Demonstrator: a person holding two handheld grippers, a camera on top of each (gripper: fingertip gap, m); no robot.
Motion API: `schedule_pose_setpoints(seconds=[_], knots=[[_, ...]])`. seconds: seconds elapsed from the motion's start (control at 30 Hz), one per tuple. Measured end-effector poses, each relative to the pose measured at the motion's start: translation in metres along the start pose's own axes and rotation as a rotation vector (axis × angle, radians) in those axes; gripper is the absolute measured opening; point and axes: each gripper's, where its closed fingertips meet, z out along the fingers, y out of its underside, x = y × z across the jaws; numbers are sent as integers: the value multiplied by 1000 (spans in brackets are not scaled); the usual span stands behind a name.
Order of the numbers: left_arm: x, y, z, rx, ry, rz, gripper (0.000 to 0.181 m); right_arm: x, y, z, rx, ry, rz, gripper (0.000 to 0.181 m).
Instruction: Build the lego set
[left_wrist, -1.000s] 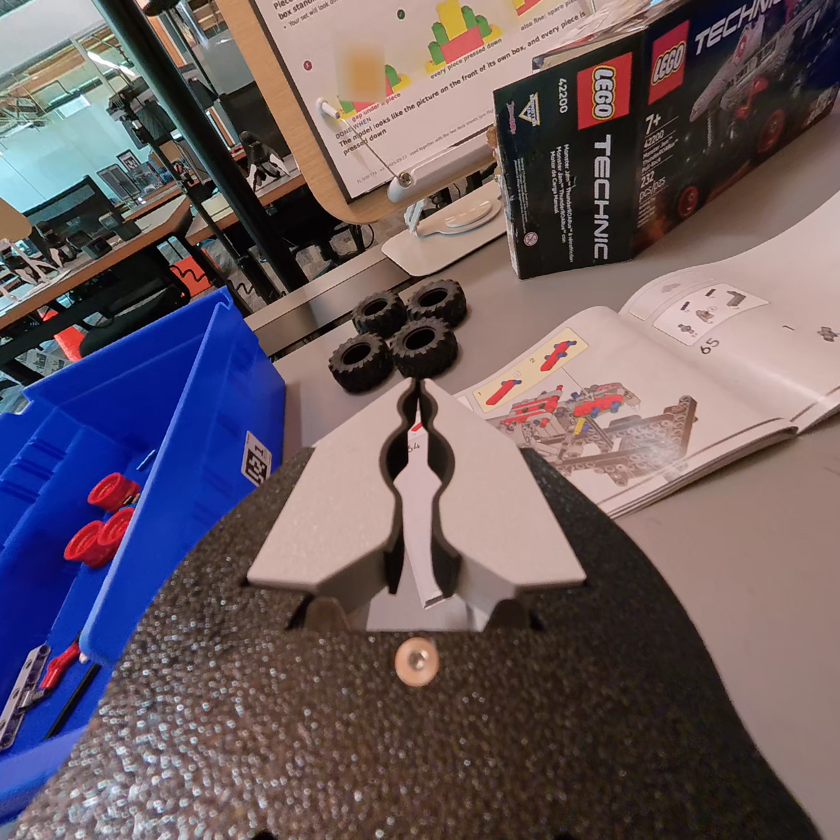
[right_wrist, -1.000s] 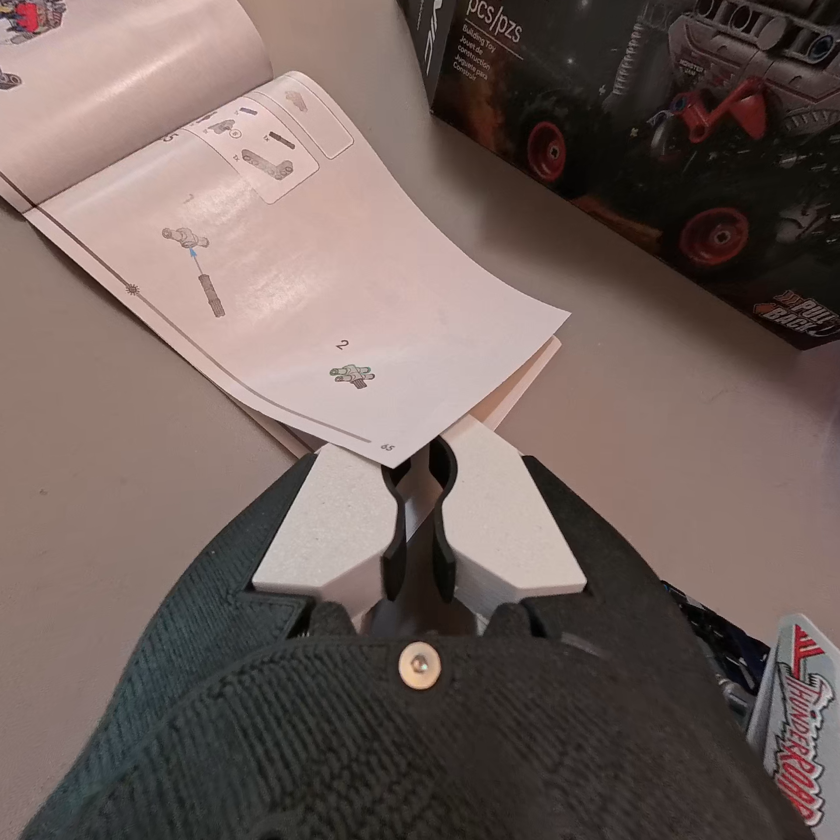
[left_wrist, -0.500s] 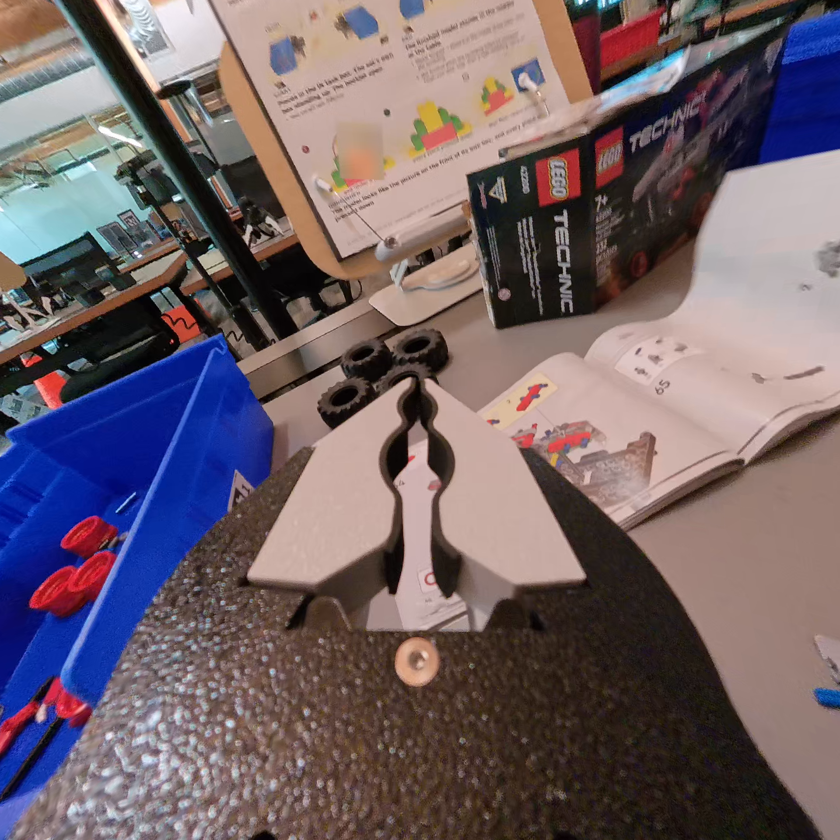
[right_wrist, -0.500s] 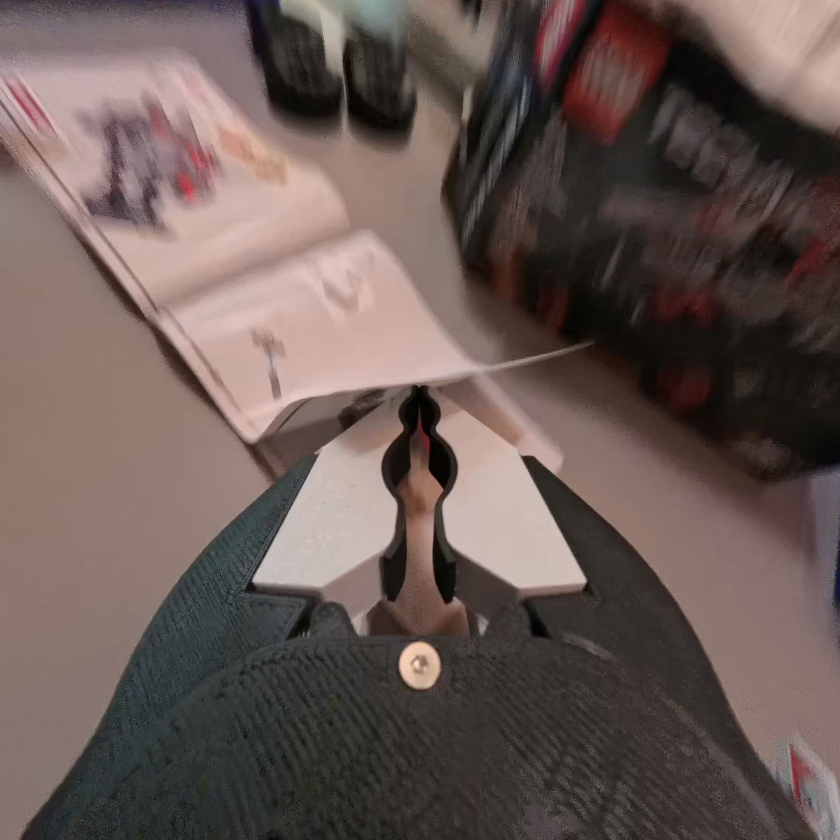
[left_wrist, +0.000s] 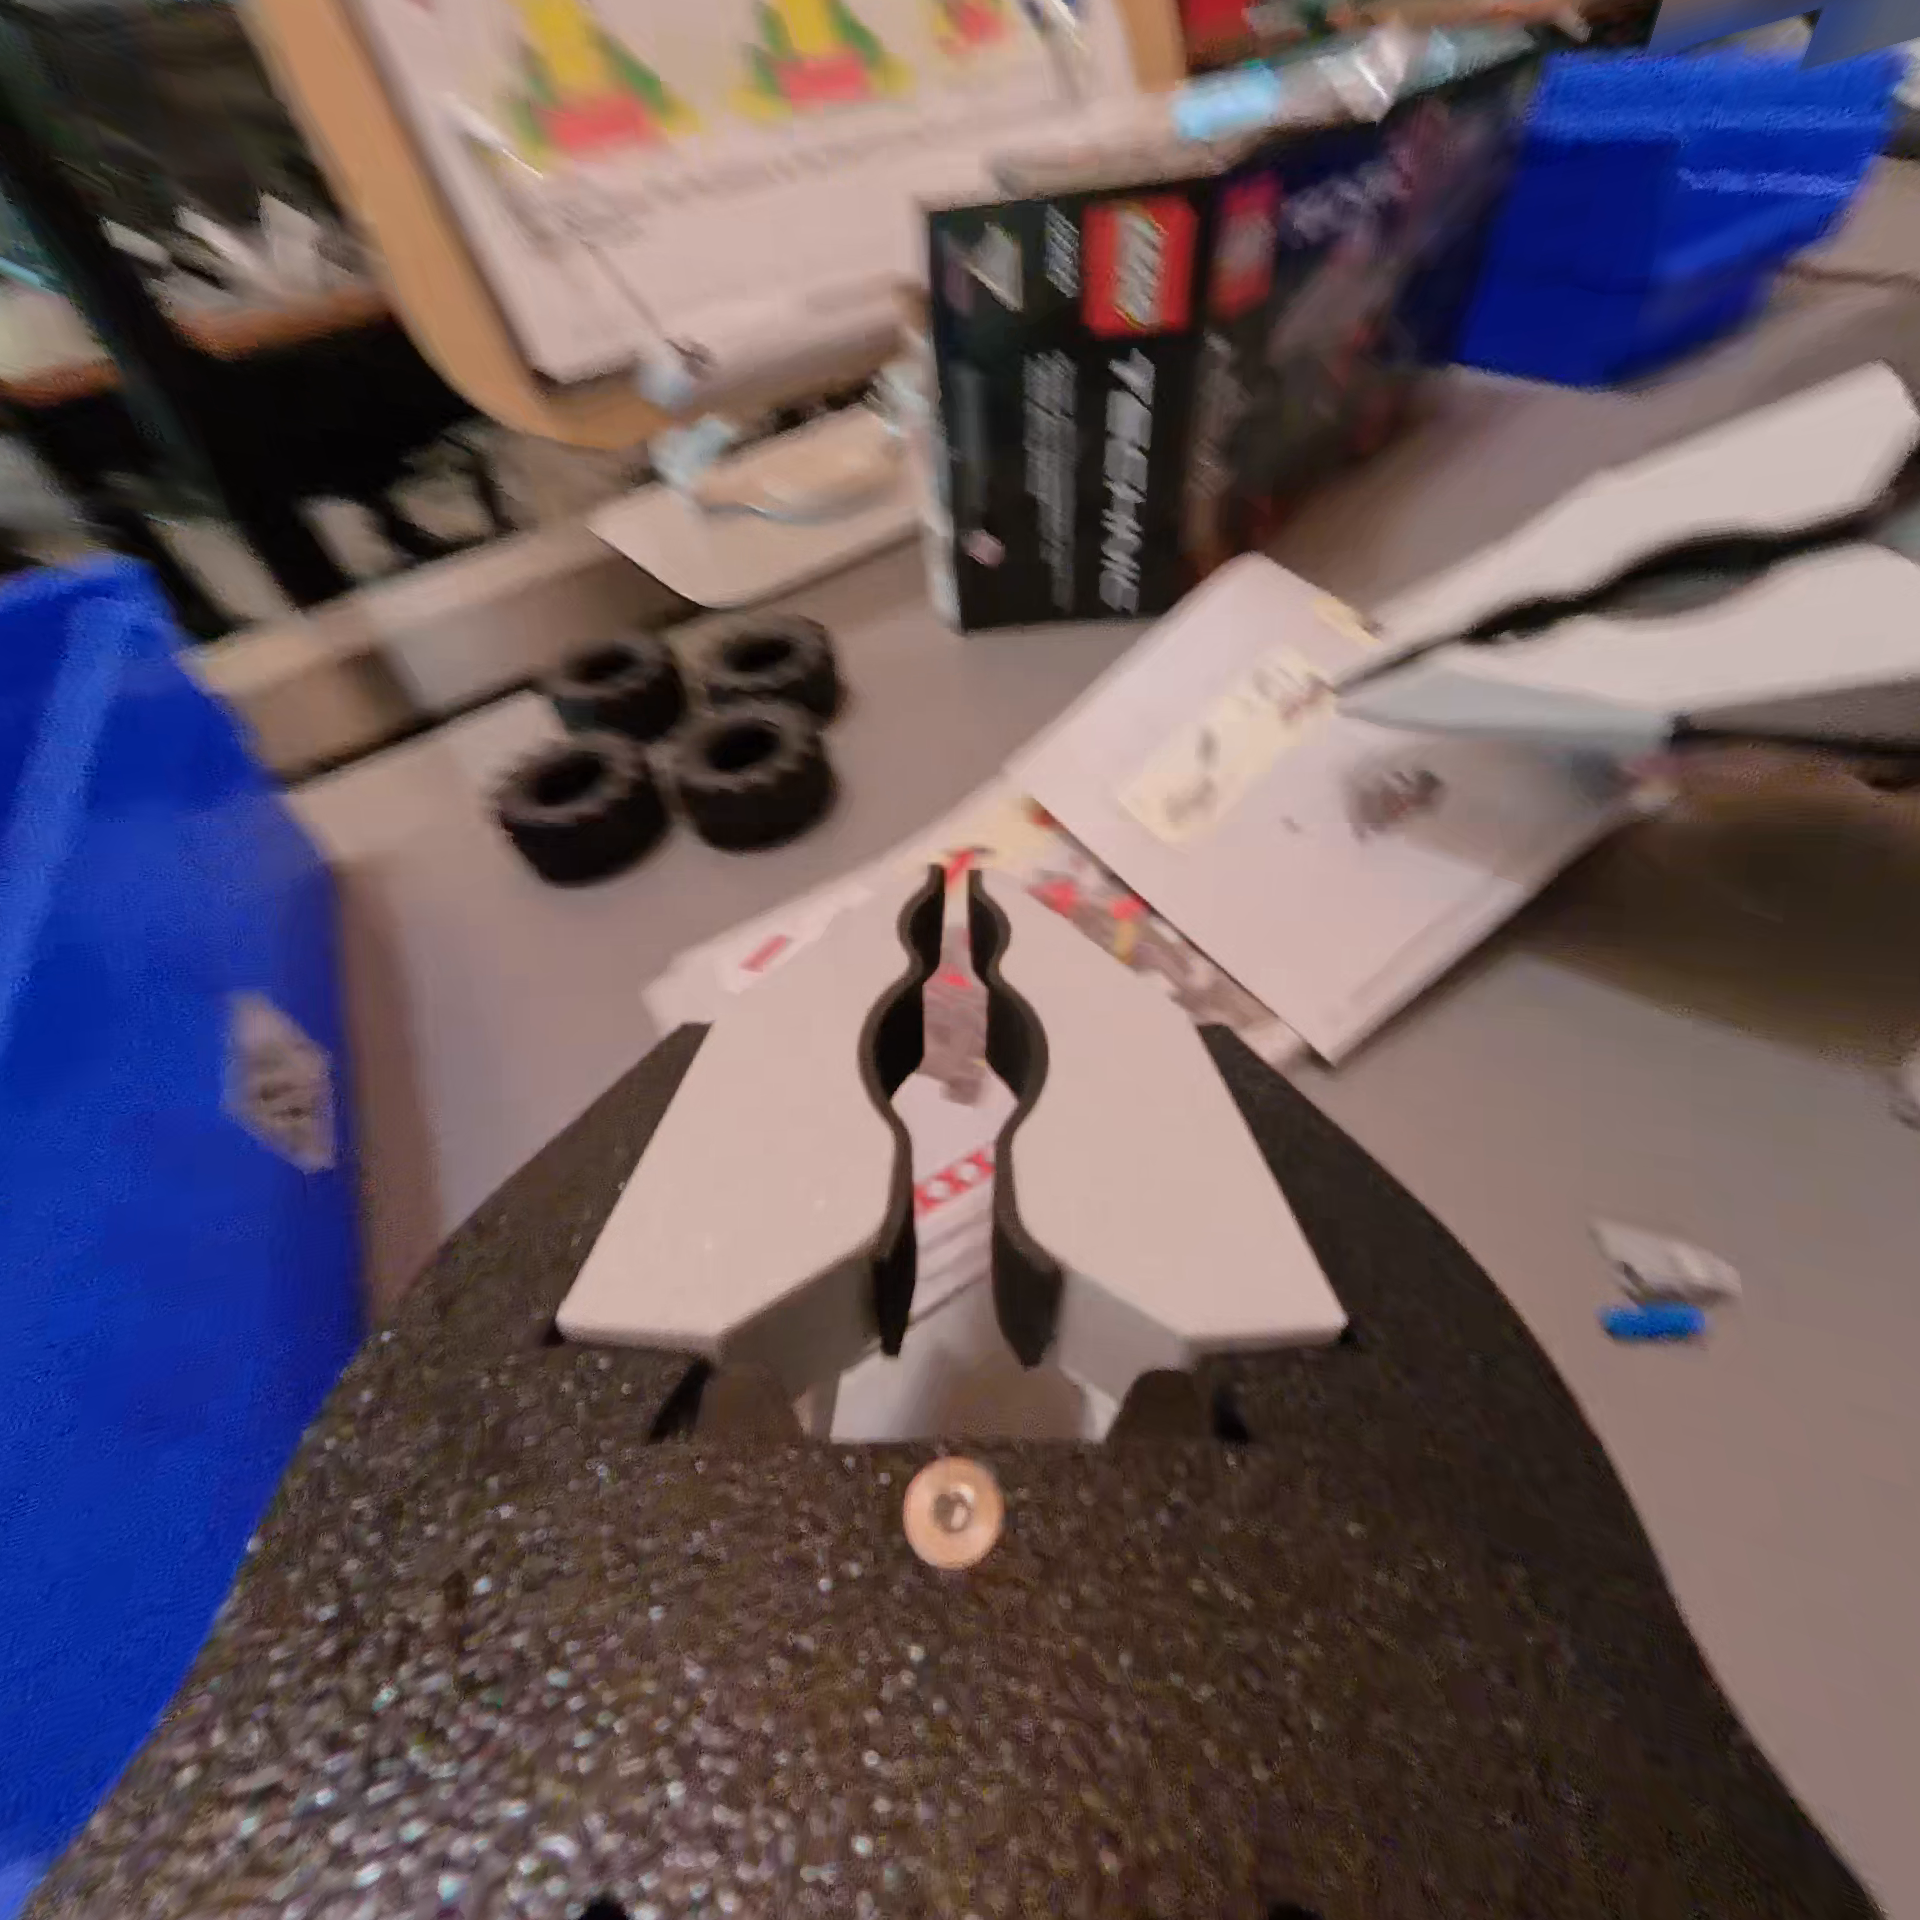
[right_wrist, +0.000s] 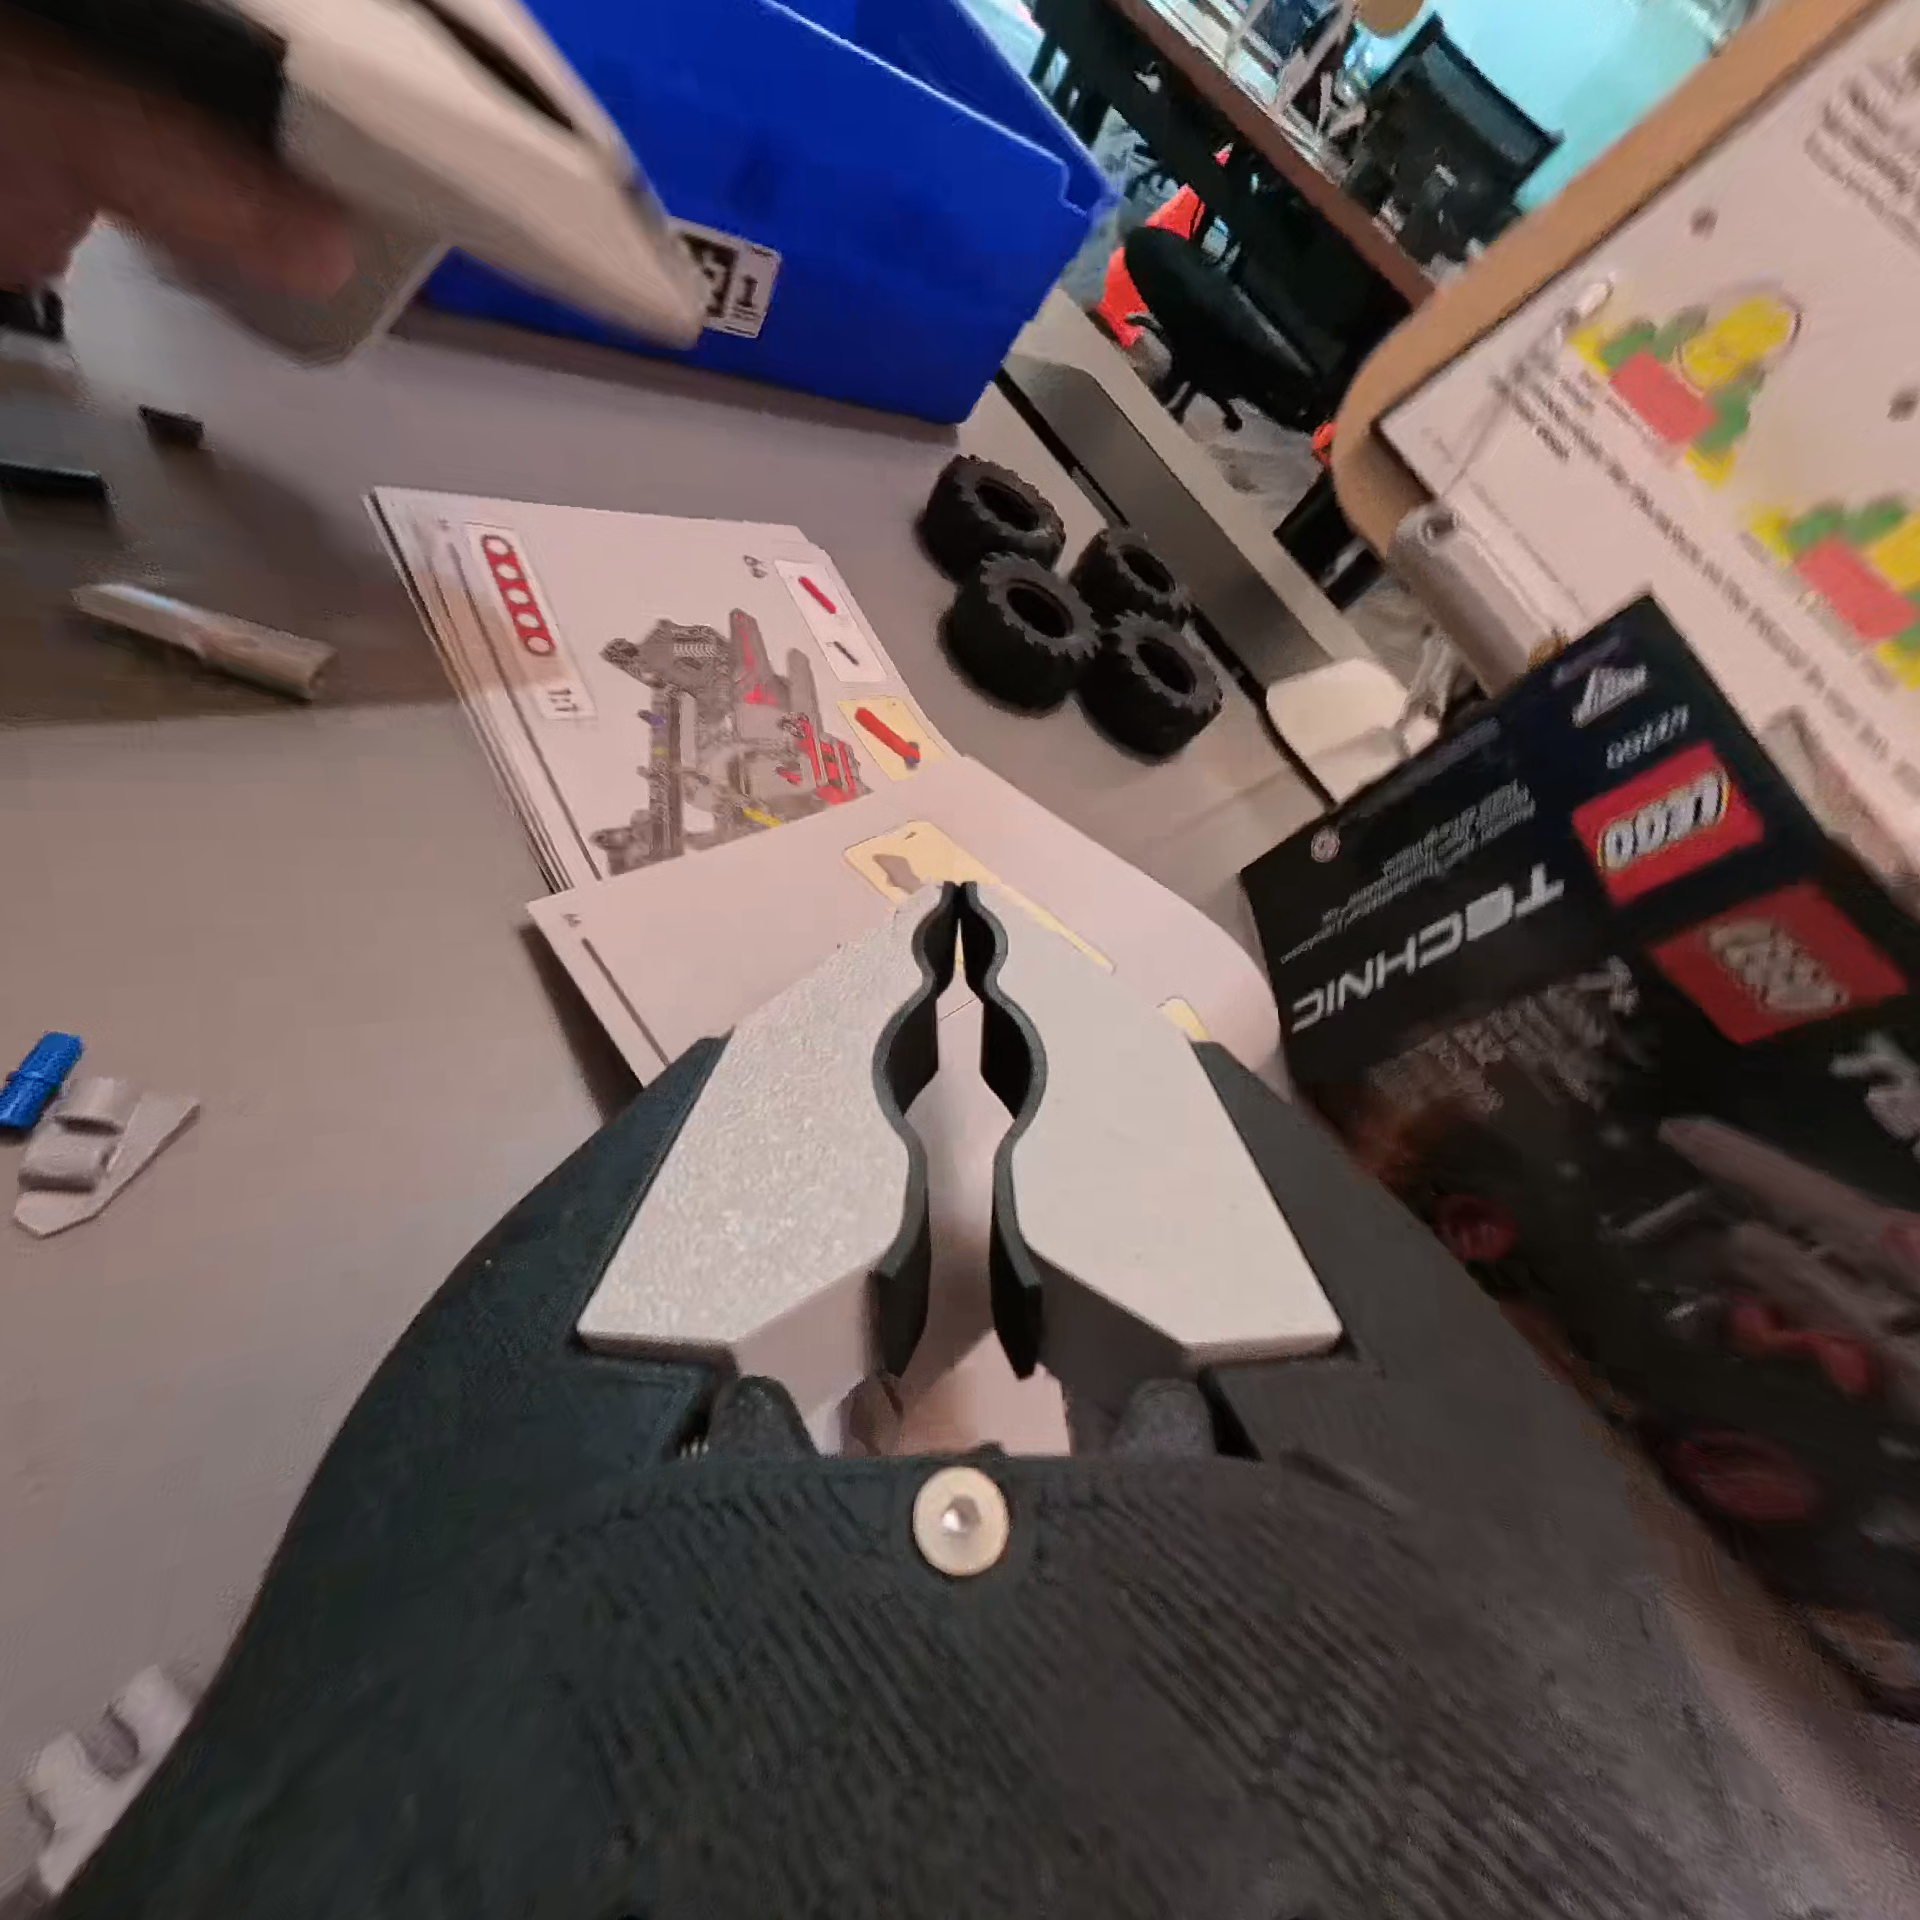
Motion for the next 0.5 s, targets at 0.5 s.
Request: schedule_pose_setpoints(seconds=[0.5], knots=[[94, 55, 30, -331, 278, 385, 0, 7, 17, -5, -1, -43, 74, 0]])
